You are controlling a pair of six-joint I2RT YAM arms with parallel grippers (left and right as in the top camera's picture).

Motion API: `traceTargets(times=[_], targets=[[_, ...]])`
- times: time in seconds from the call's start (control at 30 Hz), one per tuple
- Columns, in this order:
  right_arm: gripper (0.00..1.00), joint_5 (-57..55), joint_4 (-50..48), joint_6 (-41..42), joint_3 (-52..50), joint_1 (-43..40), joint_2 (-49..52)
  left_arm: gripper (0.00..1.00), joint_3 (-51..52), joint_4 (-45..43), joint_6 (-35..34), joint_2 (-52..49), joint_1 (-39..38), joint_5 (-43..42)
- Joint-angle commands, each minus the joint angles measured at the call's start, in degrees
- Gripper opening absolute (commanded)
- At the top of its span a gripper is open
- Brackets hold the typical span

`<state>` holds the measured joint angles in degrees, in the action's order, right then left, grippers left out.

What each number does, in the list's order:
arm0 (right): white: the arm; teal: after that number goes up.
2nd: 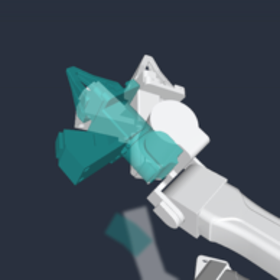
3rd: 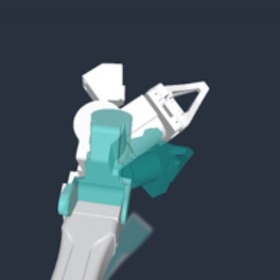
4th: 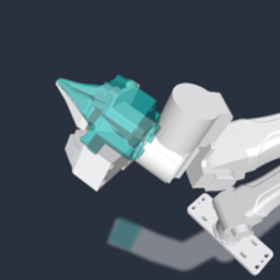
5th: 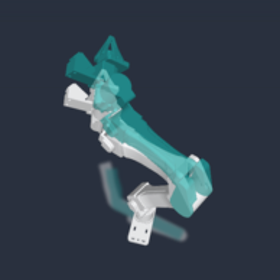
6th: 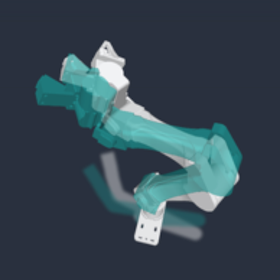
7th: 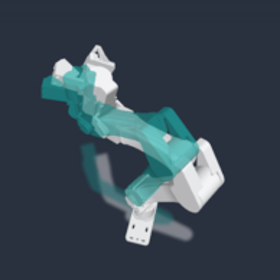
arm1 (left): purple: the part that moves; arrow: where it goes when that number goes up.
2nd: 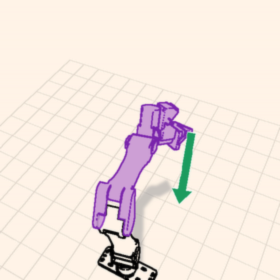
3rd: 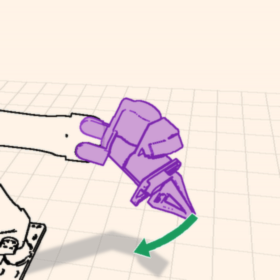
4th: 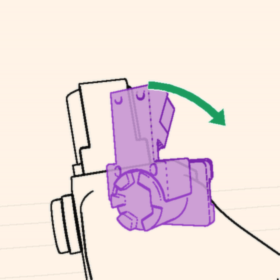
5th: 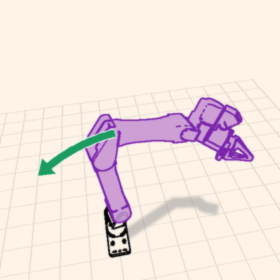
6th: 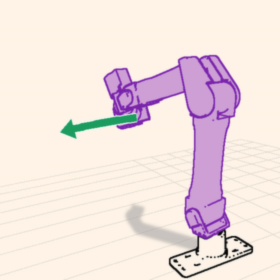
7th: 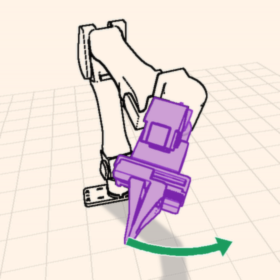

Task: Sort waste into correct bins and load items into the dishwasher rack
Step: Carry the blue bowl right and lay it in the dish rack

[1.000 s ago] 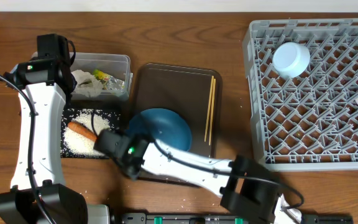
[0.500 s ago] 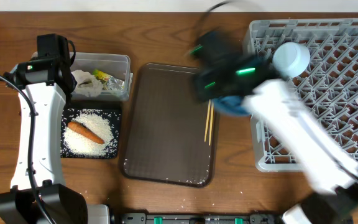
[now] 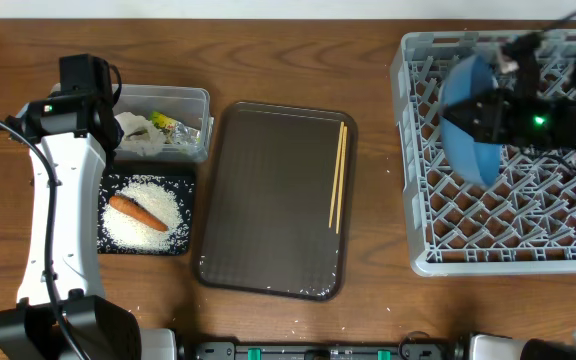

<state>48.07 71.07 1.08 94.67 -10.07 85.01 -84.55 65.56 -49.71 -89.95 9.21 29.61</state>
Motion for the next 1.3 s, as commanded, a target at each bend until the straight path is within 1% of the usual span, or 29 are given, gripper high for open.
traceTargets(times=[0.0, 0.17, 0.23, 0.37, 0.53, 0.63, 0.83, 1.13, 1.2, 1.27], targets=[[0.01, 16.04, -4.81, -5.51, -7.30, -5.95, 0.13, 0.98, -0.04, 0.17, -0.50, -0.17, 0.04, 1.27], [0.01, 35.52, -18.82, -5.42, -17.90, -13.57, 0.46, 0.98, -0.04, 0.17, -0.50, -0.17, 0.04, 1.29], [0.01, 41.03, -21.53, -5.42, -20.26, -16.06, 0.59, 0.98, -0.04, 0.17, -0.50, -0.17, 0.04, 1.29], [0.01, 41.24, -21.77, -4.35, -22.64, -19.74, 0.61, 0.98, -0.04, 0.17, -0.50, -0.17, 0.04, 1.29], [0.01, 40.30, -21.70, -4.35, -24.44, -21.70, 0.61, 0.98, -0.04, 0.17, -0.50, -0.17, 0.04, 1.29], [0.01, 37.81, -20.44, -4.35, -26.25, -21.79, 0.61, 0.98, -0.04, 0.17, -0.50, -0.17, 0.04, 1.29], [0.01, 33.42, -22.40, -4.35, -29.64, -22.86, 0.68, 0.98, -0.04, 0.17, -0.50, -0.17, 0.04, 1.29], [0.01, 28.44, -22.49, -3.23, -29.75, -29.18, 0.87, 0.98, -0.04, 0.17, -0.50, -0.17, 0.04, 1.29], [0.02, 28.41, -22.49, -2.93, -29.75, -30.32, 0.87, 0.98, -0.04, 0.17, -0.50, -0.17, 0.04, 1.29], [0.07, 28.37, -22.49, -1.68, -29.75, -31.32, 0.87, 0.98, -0.04, 0.17, -0.50, -0.17, 0.04, 1.29]])
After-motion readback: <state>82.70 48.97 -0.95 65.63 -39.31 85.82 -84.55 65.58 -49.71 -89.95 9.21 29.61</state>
